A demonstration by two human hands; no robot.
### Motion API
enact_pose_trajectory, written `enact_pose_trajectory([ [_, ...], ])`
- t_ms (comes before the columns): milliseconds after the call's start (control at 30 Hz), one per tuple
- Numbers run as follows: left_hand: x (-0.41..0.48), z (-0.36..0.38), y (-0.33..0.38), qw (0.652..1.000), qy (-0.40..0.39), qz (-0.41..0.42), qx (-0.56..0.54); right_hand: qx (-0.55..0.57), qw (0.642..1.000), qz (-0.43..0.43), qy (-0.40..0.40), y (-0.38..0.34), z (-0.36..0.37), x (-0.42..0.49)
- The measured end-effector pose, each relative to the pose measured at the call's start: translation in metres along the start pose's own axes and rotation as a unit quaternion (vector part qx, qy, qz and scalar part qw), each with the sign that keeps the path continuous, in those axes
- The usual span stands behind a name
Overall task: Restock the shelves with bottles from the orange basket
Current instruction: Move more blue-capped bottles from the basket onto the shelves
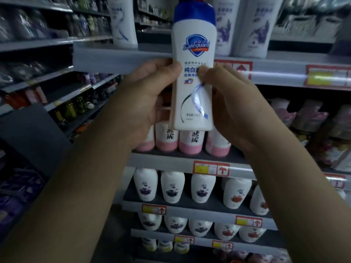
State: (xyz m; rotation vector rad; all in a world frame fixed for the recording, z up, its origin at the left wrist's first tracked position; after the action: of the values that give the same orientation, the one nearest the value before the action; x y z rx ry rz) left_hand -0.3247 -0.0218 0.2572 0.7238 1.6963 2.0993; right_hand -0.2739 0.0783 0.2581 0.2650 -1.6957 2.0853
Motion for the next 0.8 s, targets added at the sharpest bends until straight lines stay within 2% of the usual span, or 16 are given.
enact_pose_trajectory([
  [267, 0.040, -0.046, 0.061, 0.996, -0.006, 0.084, 0.011, -0.080, 0.992, -0.095, 0.036, -0.026, 0.038, 0.063],
  [500, 0.078, -0.075, 0.108, 0.983, 0.038, 0.165, 0.068, -0.236, 0.953, -0.177, 0.068, -0.060, 0.058, 0.114],
  [633, 0.106, -0.085, 0.118, 0.974, 0.068, 0.183, 0.113, -0.335, 0.922, -0.176, 0.074, -0.063, 0.065, 0.139],
  [800, 0.127, -0.094, 0.113, 0.963, 0.080, 0.189, 0.176, -0.344, 0.921, -0.146, 0.111, -0.045, 0.058, 0.170],
])
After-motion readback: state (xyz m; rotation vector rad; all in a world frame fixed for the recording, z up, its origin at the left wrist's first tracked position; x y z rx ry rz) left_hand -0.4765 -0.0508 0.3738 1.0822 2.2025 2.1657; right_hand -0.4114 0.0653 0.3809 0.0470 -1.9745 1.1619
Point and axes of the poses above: each hand's wrist, its own x-axis towards the middle knuckle, its own z-axis out of the palm, y = z × x, the point moved 9 cm from there along x, towards the middle knuckle, and after that the axes turned 8 degrees about -z, right-handed, at the moved point
